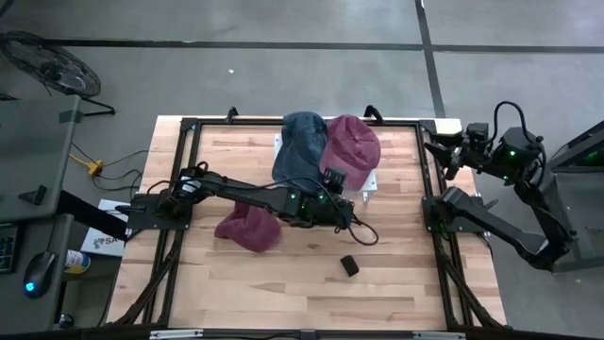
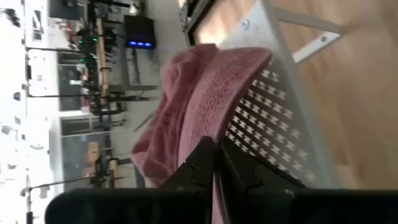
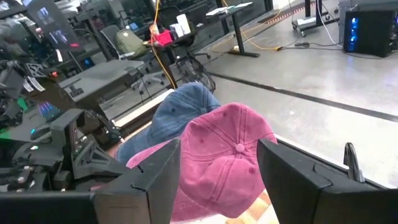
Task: Pick & Place hat
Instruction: Put the right red cap on the shelf
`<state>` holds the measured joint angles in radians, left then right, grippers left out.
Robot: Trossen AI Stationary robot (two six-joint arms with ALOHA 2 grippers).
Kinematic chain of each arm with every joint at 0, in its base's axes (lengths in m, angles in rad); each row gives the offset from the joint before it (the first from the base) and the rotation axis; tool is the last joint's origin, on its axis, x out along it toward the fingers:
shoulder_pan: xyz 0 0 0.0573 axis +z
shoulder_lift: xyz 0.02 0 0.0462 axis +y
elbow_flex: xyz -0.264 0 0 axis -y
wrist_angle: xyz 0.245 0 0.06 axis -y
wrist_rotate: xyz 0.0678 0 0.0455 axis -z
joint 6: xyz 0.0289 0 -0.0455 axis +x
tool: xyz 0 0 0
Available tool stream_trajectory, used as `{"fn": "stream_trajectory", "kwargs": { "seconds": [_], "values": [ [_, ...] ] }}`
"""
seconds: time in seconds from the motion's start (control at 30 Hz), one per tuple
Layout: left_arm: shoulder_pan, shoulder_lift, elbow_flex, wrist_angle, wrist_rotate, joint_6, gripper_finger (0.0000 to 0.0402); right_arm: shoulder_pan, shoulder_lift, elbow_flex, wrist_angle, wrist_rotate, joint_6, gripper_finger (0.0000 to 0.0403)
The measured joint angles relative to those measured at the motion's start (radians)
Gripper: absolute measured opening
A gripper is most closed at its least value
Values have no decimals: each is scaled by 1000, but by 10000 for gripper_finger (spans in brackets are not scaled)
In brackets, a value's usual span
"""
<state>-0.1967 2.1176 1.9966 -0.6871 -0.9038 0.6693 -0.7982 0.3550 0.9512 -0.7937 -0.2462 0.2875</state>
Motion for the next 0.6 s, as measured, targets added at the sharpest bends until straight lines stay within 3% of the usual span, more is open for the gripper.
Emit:
{"fn": "stream_trajectory", "kwargs": {
  "seconds": [0.23,0.43,0.6],
  "values": [
    [0,-3,-14,-76,66,-127,23,0,0,0,-27,0,0,204],
    [1,0,-16,-105,210,-180,36,0,0,0,-39,0,0,204],
    [-1,2,-18,-104,205,-209,38,0,0,0,-42,0,0,204]
  ]
}}
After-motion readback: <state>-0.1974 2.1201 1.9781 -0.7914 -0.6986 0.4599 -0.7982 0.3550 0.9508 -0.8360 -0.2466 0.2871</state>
